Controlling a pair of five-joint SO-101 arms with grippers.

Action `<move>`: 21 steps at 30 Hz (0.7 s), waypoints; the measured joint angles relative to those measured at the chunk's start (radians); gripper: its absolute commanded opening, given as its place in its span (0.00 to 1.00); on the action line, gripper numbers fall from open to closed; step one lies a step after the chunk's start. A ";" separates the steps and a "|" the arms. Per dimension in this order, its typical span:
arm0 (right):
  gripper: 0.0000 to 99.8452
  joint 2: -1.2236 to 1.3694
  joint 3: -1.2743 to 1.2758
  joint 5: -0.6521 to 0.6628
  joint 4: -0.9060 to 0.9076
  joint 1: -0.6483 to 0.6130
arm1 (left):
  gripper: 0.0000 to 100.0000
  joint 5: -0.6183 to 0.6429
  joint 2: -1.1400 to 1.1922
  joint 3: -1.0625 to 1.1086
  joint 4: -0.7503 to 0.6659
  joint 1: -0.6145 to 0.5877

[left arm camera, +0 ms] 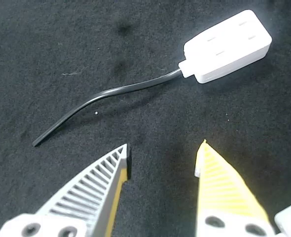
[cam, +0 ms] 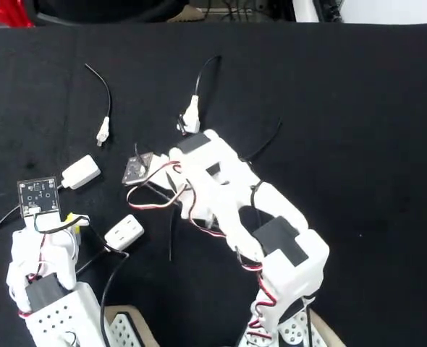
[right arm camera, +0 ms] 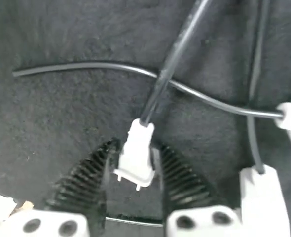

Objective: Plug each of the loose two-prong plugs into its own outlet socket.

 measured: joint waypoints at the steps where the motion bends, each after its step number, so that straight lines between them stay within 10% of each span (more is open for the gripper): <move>1: 0.32 0.000 -0.009 0.000 0.000 0.000 | 0.22 0.000 0.000 0.000 0.000 0.000; 13: 0.05 0.000 -0.018 0.054 0.000 0.029 | 0.22 0.000 0.000 0.000 0.000 0.000; 21: 0.08 0.000 -0.015 0.084 -0.031 0.052 | 0.22 0.000 0.000 0.000 0.000 0.000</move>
